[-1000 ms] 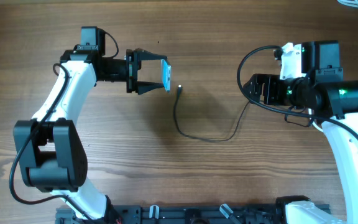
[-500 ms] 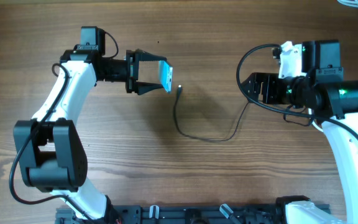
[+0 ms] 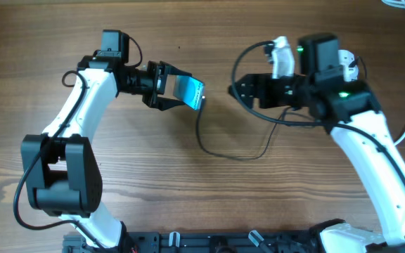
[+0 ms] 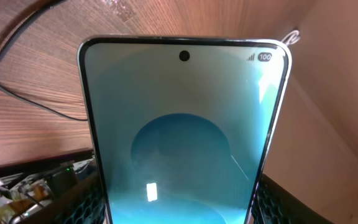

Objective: Plug charger to phone and switch on socket

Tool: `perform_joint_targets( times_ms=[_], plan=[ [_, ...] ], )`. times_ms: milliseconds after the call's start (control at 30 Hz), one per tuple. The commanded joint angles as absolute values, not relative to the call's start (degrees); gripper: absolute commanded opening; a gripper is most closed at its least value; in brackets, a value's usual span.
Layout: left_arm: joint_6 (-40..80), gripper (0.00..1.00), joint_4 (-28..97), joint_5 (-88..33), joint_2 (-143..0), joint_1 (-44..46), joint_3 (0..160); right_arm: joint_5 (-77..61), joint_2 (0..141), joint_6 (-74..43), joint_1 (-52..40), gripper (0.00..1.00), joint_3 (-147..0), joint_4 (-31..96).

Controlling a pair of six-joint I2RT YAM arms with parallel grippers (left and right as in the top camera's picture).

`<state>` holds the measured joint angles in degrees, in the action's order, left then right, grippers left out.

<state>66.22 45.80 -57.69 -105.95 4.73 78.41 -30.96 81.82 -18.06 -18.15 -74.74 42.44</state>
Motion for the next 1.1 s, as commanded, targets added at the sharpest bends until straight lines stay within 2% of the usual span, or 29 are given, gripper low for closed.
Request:
perform_joint_targets(
  times_ms=[0, 167, 467, 633, 800, 1067],
  plan=[
    [68.05, 0.59, 44.82, -57.74, -104.12, 5.37, 79.90, -26.57, 85.06, -26.74, -23.07, 0.89, -75.64, 39.05],
    [68.49, 0.60, 44.29, -57.74, -104.12, 5.37, 79.90, -22.74, 90.37, -35.00, -29.23, 0.80, -75.61, 34.15],
    [68.64, 0.61, 44.31, -57.78, -104.12, 5.37, 79.90, -17.12, 95.09, -38.13, -34.57, 0.55, -75.64, 25.28],
    [68.64, 0.61, 44.31, -57.78, -104.12, 5.37, 79.90, -17.17, 97.30, -38.15, -34.72, 0.48, -75.64, 23.55],
    [68.64, 0.62, 44.31, -57.78, -104.12, 5.37, 79.90, -17.58, 98.04, -38.15, -35.09, 0.36, -75.64, 23.11],
    [68.64, 0.63, 44.34, -58.39, -104.12, 5.37, 79.90, -17.58, 98.04, -38.15, -35.35, 0.27, -75.64, 22.72]
  ],
)
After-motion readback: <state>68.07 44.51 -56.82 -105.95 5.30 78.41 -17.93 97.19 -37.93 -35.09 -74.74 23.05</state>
